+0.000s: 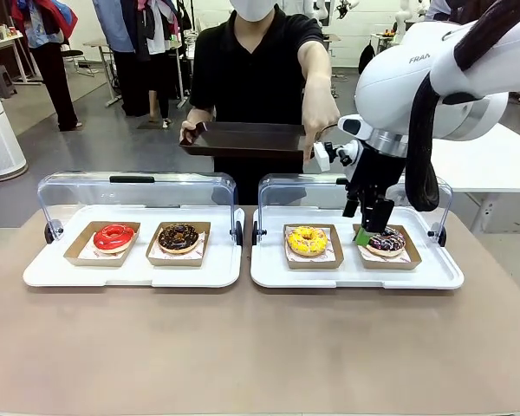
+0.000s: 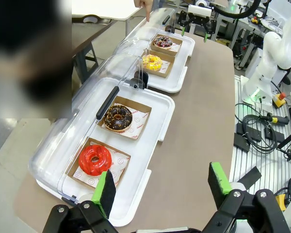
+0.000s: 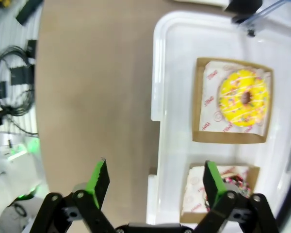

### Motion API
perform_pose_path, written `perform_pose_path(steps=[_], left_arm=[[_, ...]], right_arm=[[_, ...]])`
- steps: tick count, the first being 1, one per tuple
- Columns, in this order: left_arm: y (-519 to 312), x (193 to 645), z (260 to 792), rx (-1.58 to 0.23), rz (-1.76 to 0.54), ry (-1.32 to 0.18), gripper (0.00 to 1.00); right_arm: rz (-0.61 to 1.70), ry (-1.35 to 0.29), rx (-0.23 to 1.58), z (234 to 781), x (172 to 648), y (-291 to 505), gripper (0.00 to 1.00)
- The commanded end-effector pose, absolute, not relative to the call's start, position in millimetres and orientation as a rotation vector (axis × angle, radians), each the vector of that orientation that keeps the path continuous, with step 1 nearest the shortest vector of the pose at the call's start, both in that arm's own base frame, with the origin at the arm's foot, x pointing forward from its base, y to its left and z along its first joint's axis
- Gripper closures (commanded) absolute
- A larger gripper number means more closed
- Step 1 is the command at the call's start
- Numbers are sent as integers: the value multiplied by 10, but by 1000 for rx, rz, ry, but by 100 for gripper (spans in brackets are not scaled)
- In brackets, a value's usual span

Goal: Provide the desired donut to the person.
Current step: Pick up and lift the Paper togo box containing the Donut pointed at by the person.

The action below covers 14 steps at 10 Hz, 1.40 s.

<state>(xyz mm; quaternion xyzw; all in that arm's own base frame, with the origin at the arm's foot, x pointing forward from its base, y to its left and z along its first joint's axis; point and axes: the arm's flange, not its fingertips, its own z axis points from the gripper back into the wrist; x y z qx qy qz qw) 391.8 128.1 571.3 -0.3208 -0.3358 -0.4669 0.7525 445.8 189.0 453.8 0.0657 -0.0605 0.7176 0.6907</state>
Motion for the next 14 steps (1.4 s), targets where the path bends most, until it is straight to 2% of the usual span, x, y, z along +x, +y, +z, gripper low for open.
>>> perform_pose_path(steps=[1, 4, 7, 8, 12, 14], left_arm=[[1287, 3912, 5721, -705, -1022, -739, 0], [1287, 3912, 5721, -705, -1022, -739, 0], [1287, 3912, 5721, -705, -1022, -739, 0], [1287, 3912, 5721, -705, -1022, -739, 0], [1287, 3912, 5721, -705, -1022, -739, 0], [1287, 3912, 5721, -705, -1022, -739, 0]], right_arm=[[1556, -154, 33, 4388, 4369, 2055, 0], [1489, -202, 12, 4187, 4366, 2240, 0], [1450, -138, 43, 4107, 4379, 2321, 0], [1504, -183, 70, 4136, 4363, 2258, 0], [1488, -177, 72, 4118, 4371, 2269, 0], [1495, -141, 61, 3944, 4474, 2314, 0]])
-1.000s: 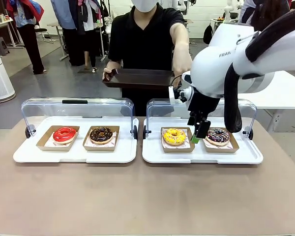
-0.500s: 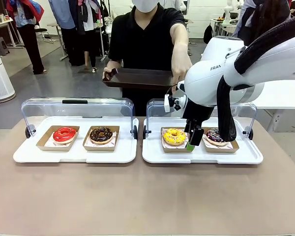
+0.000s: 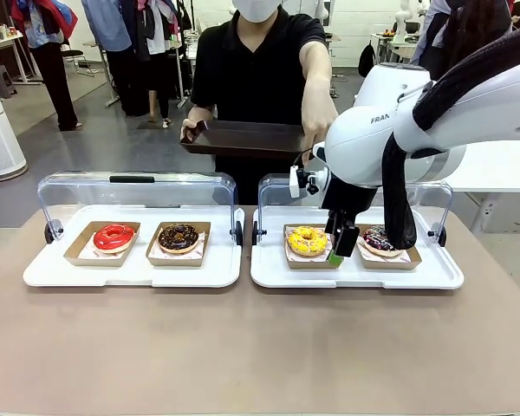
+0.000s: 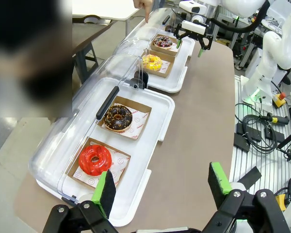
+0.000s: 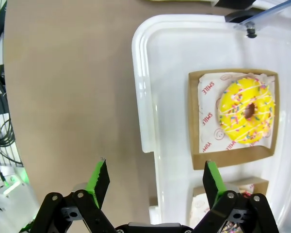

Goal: Provide the desired donut to the person.
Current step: Pick up and lift the Paper togo box containing the Donut pointed at by the person.

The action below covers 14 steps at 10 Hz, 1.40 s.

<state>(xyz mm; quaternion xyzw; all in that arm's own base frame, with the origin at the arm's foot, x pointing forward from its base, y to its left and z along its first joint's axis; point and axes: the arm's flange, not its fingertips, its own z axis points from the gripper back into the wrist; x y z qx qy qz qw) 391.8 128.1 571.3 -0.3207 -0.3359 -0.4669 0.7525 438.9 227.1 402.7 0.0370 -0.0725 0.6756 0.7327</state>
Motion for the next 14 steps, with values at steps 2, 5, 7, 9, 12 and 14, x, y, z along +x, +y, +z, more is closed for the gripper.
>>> perform_pose_path(steps=[2, 5, 7, 9, 12, 14], left_arm=[[1287, 3912, 5721, -705, -1022, -739, 0], [1287, 3912, 5721, -705, -1022, -739, 0], [1287, 3912, 5721, -705, -1022, -739, 0], [1287, 3912, 5721, -705, -1022, -739, 0], [1287, 3912, 5721, -705, -1022, -739, 0], [1287, 3912, 5721, -705, -1022, -739, 0]], right_arm=[[1516, -118, 68, 3812, 4592, 2310, 0], [1550, -107, 58, 3625, 4731, 2267, 0], [1533, -101, 45, 3545, 4817, 2207, 0], [1522, -99, 48, 3471, 4899, 2154, 0], [1529, -92, 75, 3365, 4960, 2154, 0], [1530, -93, 81, 3330, 4981, 2166, 0]])
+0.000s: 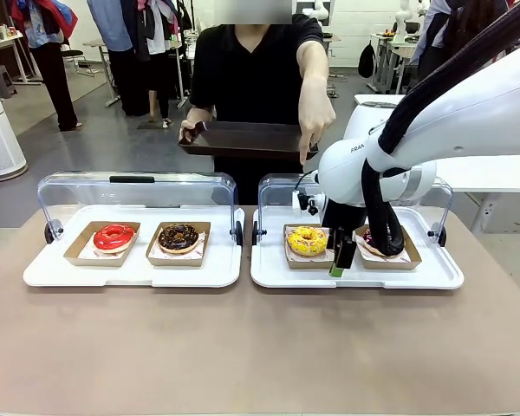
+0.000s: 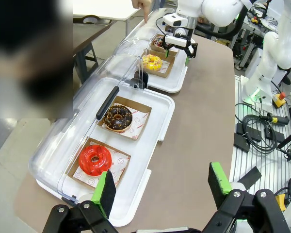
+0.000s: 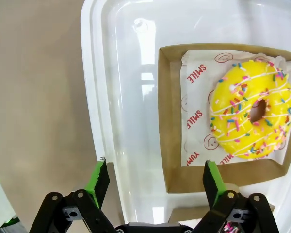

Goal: Provide the desired donut to the person.
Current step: Pick up and lift the Paper togo box containing the Donut pointed at by the person.

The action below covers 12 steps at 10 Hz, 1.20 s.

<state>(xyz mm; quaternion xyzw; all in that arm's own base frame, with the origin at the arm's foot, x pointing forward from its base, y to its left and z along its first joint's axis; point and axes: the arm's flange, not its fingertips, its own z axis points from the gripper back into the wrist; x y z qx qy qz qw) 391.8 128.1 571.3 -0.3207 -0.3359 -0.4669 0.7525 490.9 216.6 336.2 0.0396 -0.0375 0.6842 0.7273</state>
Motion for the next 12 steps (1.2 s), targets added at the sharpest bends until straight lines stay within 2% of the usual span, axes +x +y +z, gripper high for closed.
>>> perform_pose_path(steps=[1, 11, 12], left_arm=[[1287, 3912, 5721, -705, -1022, -739, 0], [1287, 3912, 5721, -705, -1022, -739, 0], [1287, 3912, 5721, -705, -1022, -739, 0]], right_arm=[[1524, -91, 82, 3300, 5005, 2156, 0], [1512, -77, 78, 3188, 5167, 2138, 0], [1517, -68, 67, 3182, 5167, 2126, 52]])
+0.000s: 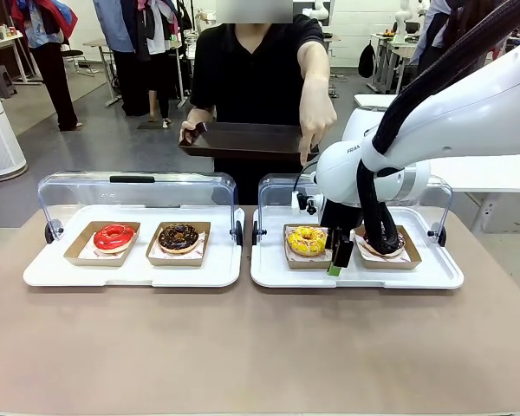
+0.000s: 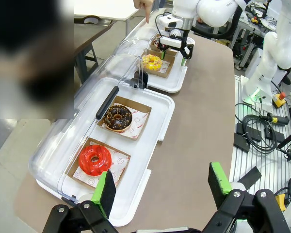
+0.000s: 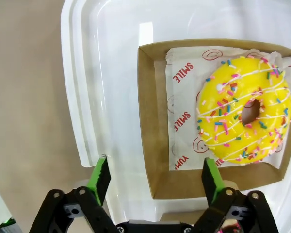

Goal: Provide the desired donut to the person.
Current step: Pick up and lift the Paper togo box containing the Donut pointed at by the person.

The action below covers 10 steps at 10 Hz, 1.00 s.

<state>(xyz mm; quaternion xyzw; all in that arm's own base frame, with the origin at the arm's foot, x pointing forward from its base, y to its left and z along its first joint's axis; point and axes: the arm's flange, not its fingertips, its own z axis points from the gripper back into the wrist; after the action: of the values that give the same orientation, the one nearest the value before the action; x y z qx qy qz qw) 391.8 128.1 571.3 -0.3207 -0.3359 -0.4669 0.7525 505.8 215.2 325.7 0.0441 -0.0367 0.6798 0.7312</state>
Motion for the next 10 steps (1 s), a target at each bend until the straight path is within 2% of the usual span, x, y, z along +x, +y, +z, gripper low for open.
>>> perform_pose_path(steps=[1, 2, 3, 4, 10], left_arm=[[1287, 3912, 5721, -705, -1022, -739, 0], [1287, 3912, 5721, -705, -1022, -739, 0], [1287, 3912, 5721, -705, -1022, -739, 0], [1287, 3912, 5721, -705, -1022, -739, 0], [1287, 3912, 5721, -705, -1022, -739, 0]], right_arm=[[1520, -66, 67, 3179, 5168, 2118, 57], [1517, -69, 68, 3172, 5171, 2110, 100], [1514, -71, 68, 3168, 5172, 2105, 63], [1514, -72, 69, 3165, 5170, 2101, 100], [1533, -73, 65, 3175, 5131, 2126, 100]])
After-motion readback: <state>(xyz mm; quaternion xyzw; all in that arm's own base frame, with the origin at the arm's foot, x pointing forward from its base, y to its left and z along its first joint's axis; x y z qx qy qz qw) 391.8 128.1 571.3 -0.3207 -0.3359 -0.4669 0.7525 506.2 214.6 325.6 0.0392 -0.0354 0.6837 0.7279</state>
